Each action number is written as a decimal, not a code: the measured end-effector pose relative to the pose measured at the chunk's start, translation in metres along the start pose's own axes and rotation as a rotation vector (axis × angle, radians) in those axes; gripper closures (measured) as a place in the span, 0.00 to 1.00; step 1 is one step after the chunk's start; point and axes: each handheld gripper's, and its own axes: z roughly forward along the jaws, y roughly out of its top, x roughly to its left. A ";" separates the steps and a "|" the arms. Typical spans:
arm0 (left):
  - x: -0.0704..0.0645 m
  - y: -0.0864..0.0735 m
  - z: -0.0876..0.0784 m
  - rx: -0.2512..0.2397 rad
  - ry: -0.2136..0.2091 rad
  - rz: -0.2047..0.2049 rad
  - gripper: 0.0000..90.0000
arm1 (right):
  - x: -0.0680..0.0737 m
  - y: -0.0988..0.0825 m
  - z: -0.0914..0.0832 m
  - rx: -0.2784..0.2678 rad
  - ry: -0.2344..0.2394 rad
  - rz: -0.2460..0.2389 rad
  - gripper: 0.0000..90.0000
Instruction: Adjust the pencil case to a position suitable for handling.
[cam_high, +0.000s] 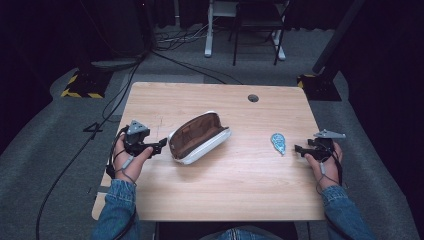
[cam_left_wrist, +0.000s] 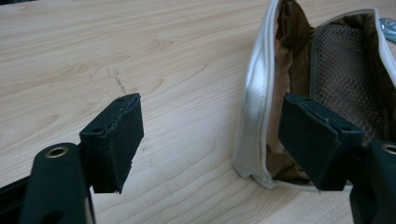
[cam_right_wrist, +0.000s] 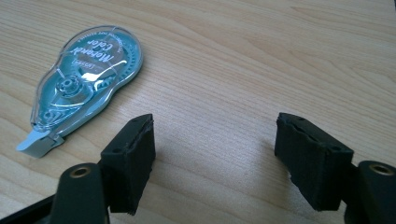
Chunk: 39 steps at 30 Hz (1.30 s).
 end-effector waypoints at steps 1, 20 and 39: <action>-0.001 0.001 0.001 0.001 -0.007 0.003 0.25 | 0.000 0.000 0.000 0.000 0.001 0.000 0.32; -0.015 0.013 0.035 0.025 -0.088 0.040 0.25 | 0.001 0.000 0.000 0.001 0.013 -0.009 0.33; -0.013 0.013 0.077 0.090 -0.117 0.074 0.49 | 0.001 0.000 0.000 0.002 0.017 -0.013 0.33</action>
